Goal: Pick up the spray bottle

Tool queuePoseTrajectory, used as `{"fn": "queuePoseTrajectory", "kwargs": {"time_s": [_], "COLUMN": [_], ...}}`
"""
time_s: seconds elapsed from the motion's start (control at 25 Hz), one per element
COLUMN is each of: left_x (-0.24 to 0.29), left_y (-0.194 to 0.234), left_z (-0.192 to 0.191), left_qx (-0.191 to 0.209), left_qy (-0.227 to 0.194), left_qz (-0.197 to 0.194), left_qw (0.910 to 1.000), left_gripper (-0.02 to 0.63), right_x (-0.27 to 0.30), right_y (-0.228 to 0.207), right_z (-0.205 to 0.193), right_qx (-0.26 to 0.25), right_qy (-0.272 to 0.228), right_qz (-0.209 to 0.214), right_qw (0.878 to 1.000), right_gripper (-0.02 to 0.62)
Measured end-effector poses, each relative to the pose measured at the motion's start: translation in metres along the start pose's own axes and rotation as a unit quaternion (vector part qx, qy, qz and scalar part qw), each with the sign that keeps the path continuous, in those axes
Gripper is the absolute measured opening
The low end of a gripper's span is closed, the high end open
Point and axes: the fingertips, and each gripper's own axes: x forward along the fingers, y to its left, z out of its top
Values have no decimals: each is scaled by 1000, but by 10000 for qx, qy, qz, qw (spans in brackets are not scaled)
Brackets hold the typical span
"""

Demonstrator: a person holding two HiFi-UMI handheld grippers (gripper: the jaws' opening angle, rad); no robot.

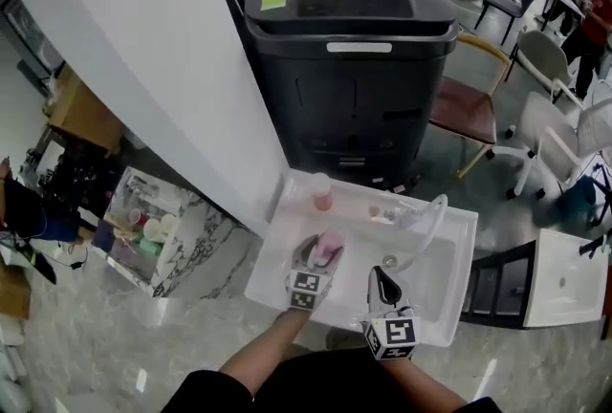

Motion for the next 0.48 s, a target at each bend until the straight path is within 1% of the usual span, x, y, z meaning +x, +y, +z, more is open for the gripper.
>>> {"fn": "queuePoseTrajectory", "kwargs": {"time_s": [0.08,0.24,0.4,0.48], "left_x": [-30,-94,-167,-206], "left_y": [-5,-18,-33,-48], "left_z": [-3,-12,-21,-23], "left_qx": [28,-140,-292,-308], "left_qy": [-50,-252,-471,-485], "left_qz": [33,133,356,334], "left_qw": [10000,9995,9978,9978], "left_gripper": [298,296,296,296], "right_x": [-11,-39,-81,-105], "right_y": [5,24,62,83], "right_z": [1,-8,-26,-34], "right_qx": [13,-134,-307,-336], "right_qy": [-33,-7,98,127], "right_qz": [-68,-115,-88,-76], "right_qw": [10000,9998,9994,9993], "right_gripper": [-2,-2,-2,-2]}}
